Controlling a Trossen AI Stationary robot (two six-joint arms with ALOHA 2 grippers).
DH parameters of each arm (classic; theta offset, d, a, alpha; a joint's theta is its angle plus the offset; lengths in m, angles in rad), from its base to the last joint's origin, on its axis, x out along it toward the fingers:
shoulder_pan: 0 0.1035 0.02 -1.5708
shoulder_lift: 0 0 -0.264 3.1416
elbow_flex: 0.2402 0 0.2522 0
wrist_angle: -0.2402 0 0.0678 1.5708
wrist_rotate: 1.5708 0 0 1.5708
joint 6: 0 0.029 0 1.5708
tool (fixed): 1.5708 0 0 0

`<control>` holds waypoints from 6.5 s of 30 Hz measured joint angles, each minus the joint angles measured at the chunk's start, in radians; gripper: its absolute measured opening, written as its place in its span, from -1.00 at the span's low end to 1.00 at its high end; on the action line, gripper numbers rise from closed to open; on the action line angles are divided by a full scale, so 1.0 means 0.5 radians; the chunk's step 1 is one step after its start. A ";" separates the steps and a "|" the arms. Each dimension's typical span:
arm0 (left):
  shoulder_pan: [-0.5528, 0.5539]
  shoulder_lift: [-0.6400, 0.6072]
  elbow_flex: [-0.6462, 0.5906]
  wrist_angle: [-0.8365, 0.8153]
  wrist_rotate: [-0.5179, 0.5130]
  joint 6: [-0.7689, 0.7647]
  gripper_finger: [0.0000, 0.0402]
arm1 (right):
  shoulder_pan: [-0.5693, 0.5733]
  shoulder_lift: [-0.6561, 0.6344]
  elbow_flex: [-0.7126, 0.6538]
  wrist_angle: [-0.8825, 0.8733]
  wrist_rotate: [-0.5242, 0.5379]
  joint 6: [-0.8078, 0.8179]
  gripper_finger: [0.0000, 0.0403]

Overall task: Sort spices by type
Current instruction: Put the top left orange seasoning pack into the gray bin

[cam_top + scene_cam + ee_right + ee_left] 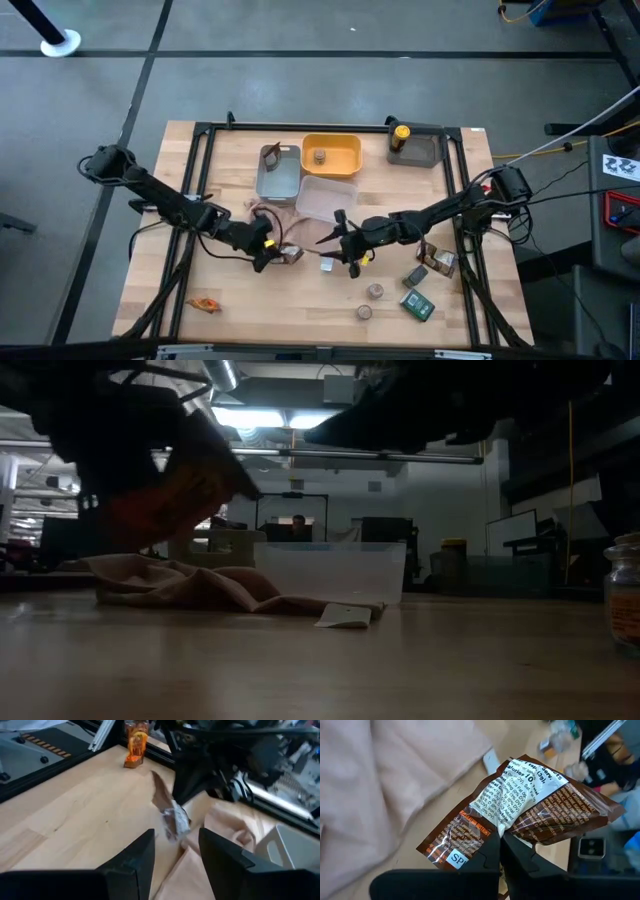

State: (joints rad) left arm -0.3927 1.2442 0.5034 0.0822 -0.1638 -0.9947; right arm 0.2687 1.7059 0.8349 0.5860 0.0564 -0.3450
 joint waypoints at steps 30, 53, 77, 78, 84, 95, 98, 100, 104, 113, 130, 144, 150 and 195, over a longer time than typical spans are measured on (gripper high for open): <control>0.217 -0.001 0.002 0.298 0.007 -0.039 -1.00 | -0.002 0.001 0.137 -0.070 0.269 -0.269 -0.23; 0.217 -0.001 0.003 0.381 0.007 0.022 -1.00 | -0.108 0.094 0.135 0.078 0.164 -0.255 -0.36; 0.224 -0.001 0.003 0.381 0.007 0.071 -1.00 | -0.108 0.105 0.136 0.101 0.112 -0.167 -0.98; 0.226 -0.001 0.003 0.381 0.008 0.092 -1.00 | -0.108 0.105 0.136 0.098 0.112 -0.157 -0.98; 0.238 -0.001 0.002 0.380 0.017 0.239 -1.00 | -0.108 0.105 0.136 0.088 0.112 -0.151 -0.99; 0.279 -0.001 0.002 0.390 0.014 0.671 -0.38 | -0.162 0.107 0.135 -0.048 0.182 0.082 -1.00; 0.278 -0.001 0.002 0.386 -0.007 0.760 -0.17 | -0.193 0.108 0.135 -0.076 0.209 0.163 -1.00; 0.279 -0.001 0.002 0.385 -0.012 0.803 -0.06 | -0.212 0.108 0.135 -0.084 0.266 0.234 -1.00; 0.278 -0.001 0.002 0.376 -0.120 0.808 0.08 | -0.252 0.108 0.135 -0.094 0.361 0.356 -1.00; 0.279 0.000 0.002 0.390 -0.454 0.812 0.13 | -0.294 0.108 0.135 -0.104 0.477 0.641 -1.00; 0.333 0.319 0.001 0.897 -0.625 0.929 0.14 | -0.294 0.108 0.135 -0.094 0.499 0.682 -1.00; 0.445 0.533 0.001 1.089 -0.615 0.990 -0.17 | -0.294 0.108 0.135 -0.108 0.509 0.682 -1.00; 0.445 0.532 0.001 1.091 -0.575 0.988 -0.82 | -0.294 0.108 0.135 -0.134 0.493 0.682 -0.99; 1.230 -0.231 0.003 0.261 -0.516 1.281 -0.93 | -0.290 -0.479 0.135 -0.474 0.441 0.674 -0.14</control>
State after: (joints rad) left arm 0.2221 1.1288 0.5049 0.2128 -0.4216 -0.3541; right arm 0.1238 1.4666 0.9024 0.3489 0.2769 -0.0078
